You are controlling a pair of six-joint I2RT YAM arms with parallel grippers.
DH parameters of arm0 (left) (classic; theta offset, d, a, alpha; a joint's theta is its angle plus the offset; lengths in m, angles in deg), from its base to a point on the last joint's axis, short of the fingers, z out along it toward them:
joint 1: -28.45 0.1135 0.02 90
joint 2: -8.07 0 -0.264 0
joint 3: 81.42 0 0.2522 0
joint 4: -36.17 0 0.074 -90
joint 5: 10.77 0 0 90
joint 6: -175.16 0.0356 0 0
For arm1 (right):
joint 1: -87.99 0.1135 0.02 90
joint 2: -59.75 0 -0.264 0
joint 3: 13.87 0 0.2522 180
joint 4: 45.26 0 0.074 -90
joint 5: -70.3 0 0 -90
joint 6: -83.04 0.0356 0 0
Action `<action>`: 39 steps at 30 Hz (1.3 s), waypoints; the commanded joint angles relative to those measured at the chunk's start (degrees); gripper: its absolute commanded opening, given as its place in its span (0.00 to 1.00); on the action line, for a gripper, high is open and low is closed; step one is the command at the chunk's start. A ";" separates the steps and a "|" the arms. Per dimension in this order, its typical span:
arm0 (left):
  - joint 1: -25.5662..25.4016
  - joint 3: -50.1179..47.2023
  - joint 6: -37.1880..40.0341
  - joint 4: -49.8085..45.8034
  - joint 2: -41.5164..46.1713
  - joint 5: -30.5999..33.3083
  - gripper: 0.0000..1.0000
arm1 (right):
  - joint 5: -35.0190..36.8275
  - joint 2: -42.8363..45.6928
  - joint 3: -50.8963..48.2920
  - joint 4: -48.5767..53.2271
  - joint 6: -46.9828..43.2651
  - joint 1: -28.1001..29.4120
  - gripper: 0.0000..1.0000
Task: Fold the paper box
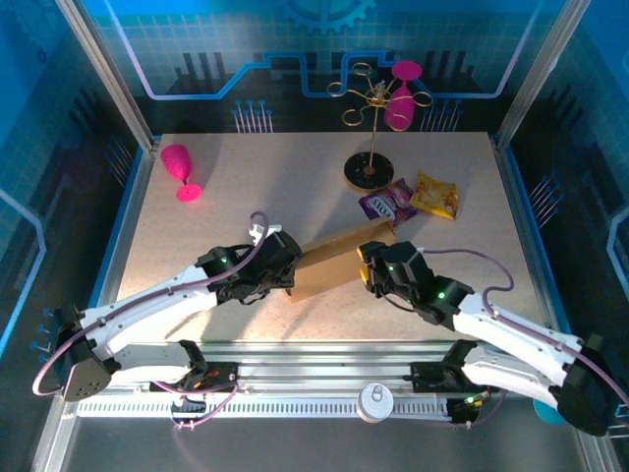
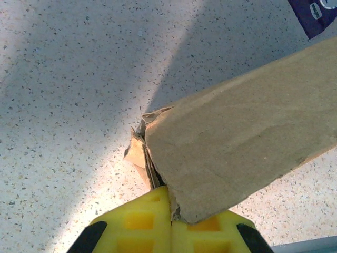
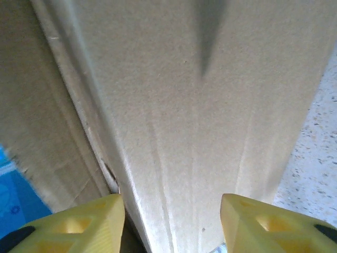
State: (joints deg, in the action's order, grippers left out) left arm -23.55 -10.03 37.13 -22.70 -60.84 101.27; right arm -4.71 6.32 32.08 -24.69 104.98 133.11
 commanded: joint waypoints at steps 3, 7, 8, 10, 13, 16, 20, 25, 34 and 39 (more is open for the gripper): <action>-1.16 -3.77 -2.06 -9.08 -4.65 -3.27 0.00 | -2.45 4.83 0.91 5.57 -6.41 -3.37 0.64; -1.60 -3.30 -2.22 -9.39 -5.00 -2.79 0.00 | -4.57 3.60 2.27 3.07 -9.09 -6.37 0.70; -1.75 -3.18 -2.24 -9.61 -5.17 -2.59 0.00 | -5.06 2.91 3.03 2.86 -9.92 -7.07 0.72; -2.13 -2.79 -2.46 -10.12 -5.45 -2.10 0.00 | -5.94 1.36 4.60 2.86 -11.08 -8.60 0.74; -2.54 -2.44 -2.42 -10.52 -5.79 -1.60 0.00 | -6.83 -0.99 6.15 1.31 -11.66 -10.71 0.74; -2.66 -2.30 -2.55 -10.79 -6.13 -1.38 0.00 | -8.22 -3.17 7.44 0.52 -11.89 -11.88 0.75; -2.85 -1.91 -2.37 -11.10 -6.24 -0.95 0.00 | -10.29 -5.03 8.18 2.05 -11.31 -12.59 0.75; -3.01 -1.79 -2.18 -11.55 -5.79 -0.43 0.00 | -12.21 -7.02 6.94 1.24 -11.05 -14.56 0.73; -3.98 -1.57 -1.98 -12.11 -5.89 0.57 0.00 | -15.00 -8.81 8.63 2.37 -13.30 -18.12 0.68; -5.18 -0.09 -1.58 -12.79 -5.74 1.79 0.17 | -16.39 -9.42 6.89 2.24 -12.57 -18.27 0.59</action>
State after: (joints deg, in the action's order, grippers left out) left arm -27.53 -8.09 35.69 -25.54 -63.75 107.64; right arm -20.17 -2.38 39.01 -24.10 92.82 115.65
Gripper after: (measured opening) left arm 0.146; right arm 0.596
